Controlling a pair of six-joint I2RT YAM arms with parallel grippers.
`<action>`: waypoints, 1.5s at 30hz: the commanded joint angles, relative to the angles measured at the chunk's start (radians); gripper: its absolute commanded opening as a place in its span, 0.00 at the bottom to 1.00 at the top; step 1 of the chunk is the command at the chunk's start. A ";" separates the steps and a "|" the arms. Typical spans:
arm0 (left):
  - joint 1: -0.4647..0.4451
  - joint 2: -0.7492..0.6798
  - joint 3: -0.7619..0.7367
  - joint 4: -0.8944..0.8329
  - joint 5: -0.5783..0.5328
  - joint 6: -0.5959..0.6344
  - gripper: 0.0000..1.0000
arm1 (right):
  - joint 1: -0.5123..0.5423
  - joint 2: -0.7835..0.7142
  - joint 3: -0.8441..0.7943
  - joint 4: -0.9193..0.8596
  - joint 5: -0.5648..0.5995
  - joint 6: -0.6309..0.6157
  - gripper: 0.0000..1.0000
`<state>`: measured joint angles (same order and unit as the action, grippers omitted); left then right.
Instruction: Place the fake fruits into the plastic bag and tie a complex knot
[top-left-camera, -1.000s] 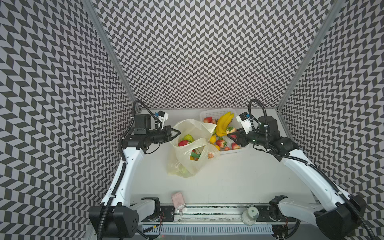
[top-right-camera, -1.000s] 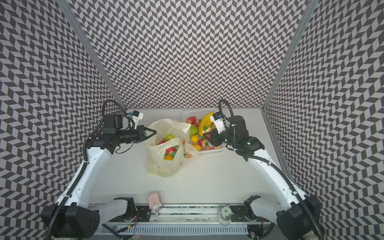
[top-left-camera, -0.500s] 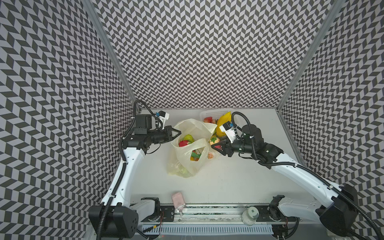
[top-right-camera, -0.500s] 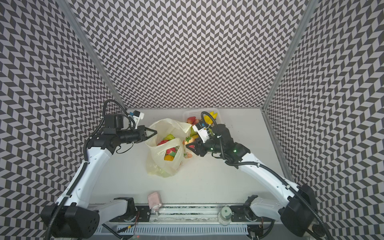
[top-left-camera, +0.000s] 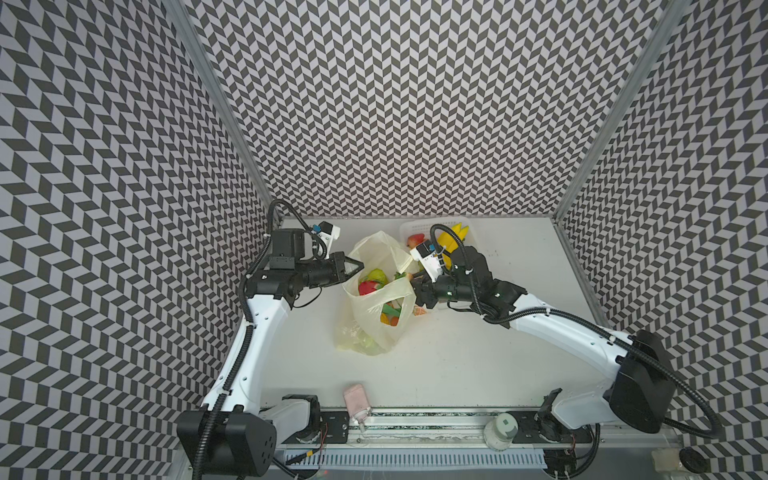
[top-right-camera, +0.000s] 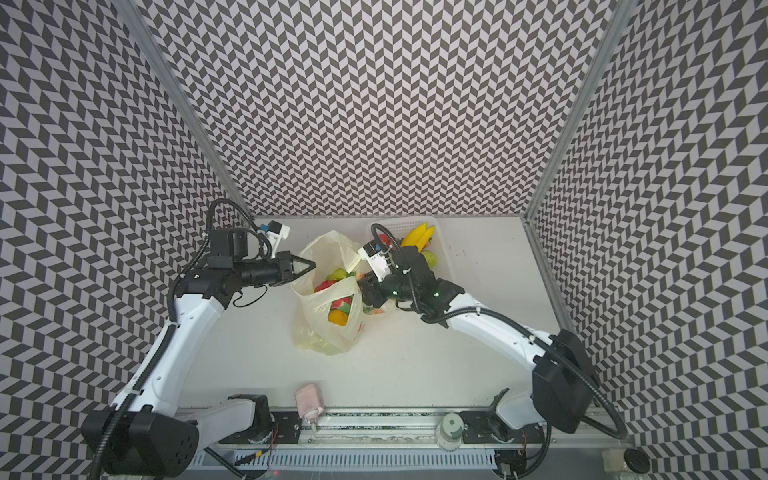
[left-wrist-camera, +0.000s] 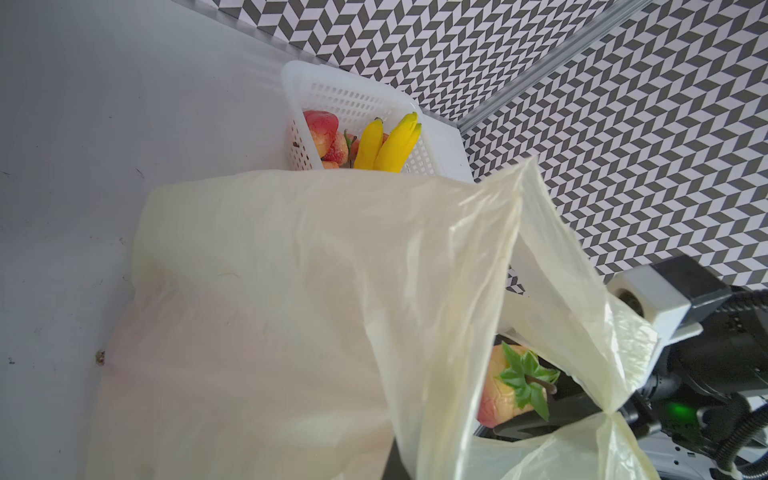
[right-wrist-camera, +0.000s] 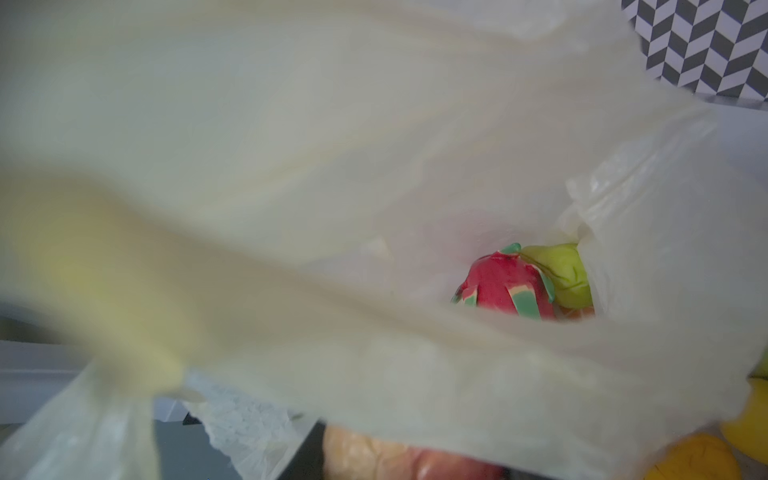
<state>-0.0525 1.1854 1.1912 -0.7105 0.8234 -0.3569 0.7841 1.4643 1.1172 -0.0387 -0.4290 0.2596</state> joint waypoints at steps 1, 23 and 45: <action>-0.006 -0.004 -0.008 0.026 0.027 0.018 0.00 | 0.024 0.043 0.044 0.109 0.026 0.029 0.24; -0.006 -0.010 -0.016 0.048 0.028 0.001 0.00 | 0.073 0.178 0.104 0.141 0.042 0.049 0.53; -0.006 -0.013 -0.025 0.045 0.030 0.018 0.00 | 0.043 -0.100 0.013 -0.120 0.093 -0.174 0.75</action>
<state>-0.0525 1.1854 1.1740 -0.6819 0.8333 -0.3580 0.8387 1.4414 1.1645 -0.1169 -0.3614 0.1699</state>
